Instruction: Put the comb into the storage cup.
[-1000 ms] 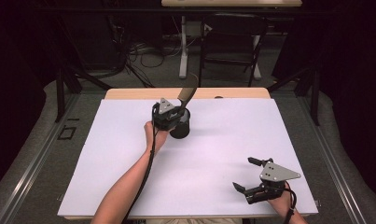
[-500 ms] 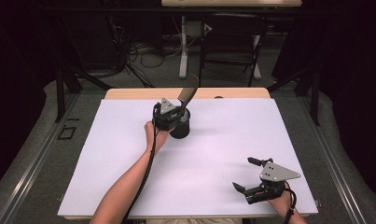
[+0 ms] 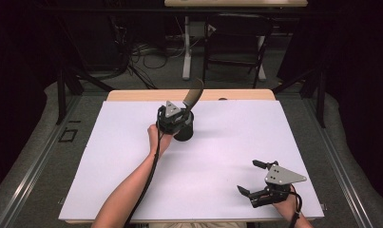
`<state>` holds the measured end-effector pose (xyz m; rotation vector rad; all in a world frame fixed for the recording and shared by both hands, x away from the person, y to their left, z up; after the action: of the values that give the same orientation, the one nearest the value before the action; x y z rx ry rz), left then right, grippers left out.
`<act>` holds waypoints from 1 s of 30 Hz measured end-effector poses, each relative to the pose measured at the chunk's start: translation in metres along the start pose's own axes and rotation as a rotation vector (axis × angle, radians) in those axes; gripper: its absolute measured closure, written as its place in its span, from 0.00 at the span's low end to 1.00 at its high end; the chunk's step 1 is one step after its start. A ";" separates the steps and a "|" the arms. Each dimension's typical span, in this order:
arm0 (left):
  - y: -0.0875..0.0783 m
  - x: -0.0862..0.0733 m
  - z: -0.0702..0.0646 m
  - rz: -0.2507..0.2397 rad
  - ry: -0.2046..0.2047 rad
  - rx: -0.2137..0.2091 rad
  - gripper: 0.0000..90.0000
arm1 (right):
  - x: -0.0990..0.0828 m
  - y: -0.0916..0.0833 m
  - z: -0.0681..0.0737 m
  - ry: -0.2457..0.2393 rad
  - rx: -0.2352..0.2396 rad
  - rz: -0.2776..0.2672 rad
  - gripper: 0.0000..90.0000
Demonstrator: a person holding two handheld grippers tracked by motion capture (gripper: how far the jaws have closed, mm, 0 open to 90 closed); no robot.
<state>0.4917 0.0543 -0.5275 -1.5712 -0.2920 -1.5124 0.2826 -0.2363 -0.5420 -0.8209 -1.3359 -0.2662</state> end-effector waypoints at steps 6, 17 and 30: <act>-0.008 0.004 -0.003 -0.018 -0.004 -0.006 0.48 | 0.000 0.000 0.000 0.000 -0.003 0.000 0.00; -0.020 0.011 0.001 0.000 -0.003 -0.021 0.20 | 0.000 0.000 0.000 0.000 -0.005 -0.001 0.00; -0.034 0.011 0.003 0.069 0.012 -0.067 0.04 | 0.000 0.000 0.000 0.001 -0.006 0.002 0.00</act>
<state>0.4717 0.0709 -0.5020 -1.6081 -0.1804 -1.4915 0.2824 -0.2365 -0.5421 -0.8266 -1.3334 -0.2690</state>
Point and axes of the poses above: each handheld gripper's, and its own axes: y roughly forward along the jaws, x roughly out of its top, z roughly to its left, the point moved 4 cm from there along y, roughly forward along the jaws, and after that the axes turned 6 degrees about y, right-handed, at the moved point
